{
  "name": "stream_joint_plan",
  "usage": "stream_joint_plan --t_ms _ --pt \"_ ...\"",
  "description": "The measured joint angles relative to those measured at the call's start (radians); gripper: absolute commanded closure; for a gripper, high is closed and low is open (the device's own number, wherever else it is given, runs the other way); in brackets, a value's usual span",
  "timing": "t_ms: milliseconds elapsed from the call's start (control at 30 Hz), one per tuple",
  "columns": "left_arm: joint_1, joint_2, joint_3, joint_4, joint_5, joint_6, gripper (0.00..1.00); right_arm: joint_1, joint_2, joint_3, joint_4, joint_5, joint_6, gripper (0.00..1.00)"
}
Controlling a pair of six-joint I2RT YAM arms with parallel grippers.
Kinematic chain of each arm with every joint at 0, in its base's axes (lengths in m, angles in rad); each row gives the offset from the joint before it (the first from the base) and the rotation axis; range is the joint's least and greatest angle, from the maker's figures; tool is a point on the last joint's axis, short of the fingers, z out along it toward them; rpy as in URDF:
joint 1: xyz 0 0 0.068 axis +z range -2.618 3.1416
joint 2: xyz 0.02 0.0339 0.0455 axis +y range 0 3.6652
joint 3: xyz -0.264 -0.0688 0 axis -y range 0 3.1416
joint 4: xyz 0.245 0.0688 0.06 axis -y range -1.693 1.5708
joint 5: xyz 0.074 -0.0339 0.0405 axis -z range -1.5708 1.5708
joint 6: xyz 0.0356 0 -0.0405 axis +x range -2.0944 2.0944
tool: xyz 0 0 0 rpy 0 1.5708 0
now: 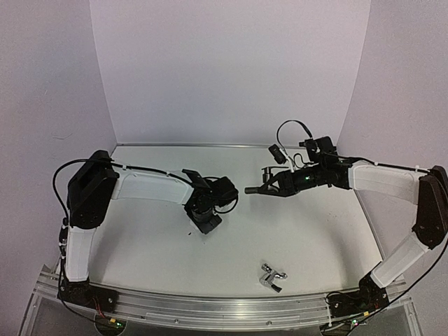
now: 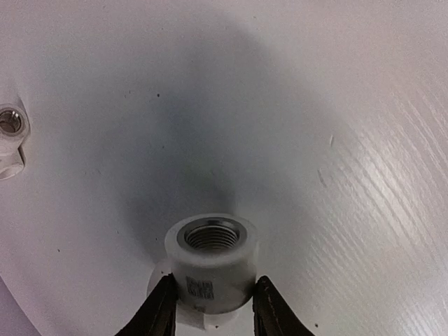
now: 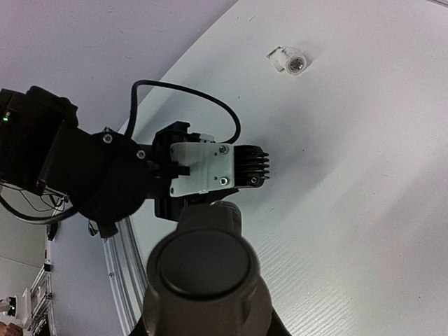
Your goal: Install the water faucets
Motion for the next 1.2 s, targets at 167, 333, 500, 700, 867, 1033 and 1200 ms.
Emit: stream_joint_plan --t_ms 167,333,500,700,867,1033,1200 --pt "-0.001 0.011 0.01 0.005 0.017 -0.019 0.42 0.0 0.0 -0.001 0.0 0.009 0.0 1.0" --pt "0.01 -0.046 -0.065 0.034 0.108 -0.04 0.14 0.0 0.0 -0.003 0.0 0.012 -0.001 1.0" --pt "0.031 -0.18 -0.196 0.102 0.163 -0.099 0.0 0.0 0.0 -0.003 0.0 0.011 0.0 1.0" --pt "0.084 -0.335 -0.335 0.216 0.214 -0.19 0.02 0.0 0.0 -0.003 0.0 0.01 -0.001 1.0" --pt "0.106 -0.367 -0.447 0.305 0.25 -0.306 0.06 0.0 0.0 -0.003 0.0 0.01 -0.001 1.0" --pt "0.104 -0.367 -0.512 0.339 0.268 -0.37 0.1 0.0 0.0 -0.003 0.0 0.009 0.0 1.0" --pt "0.104 -0.35 -0.506 0.391 0.284 -0.381 0.16 0.0 0.0 -0.003 0.0 0.007 0.0 1.0"
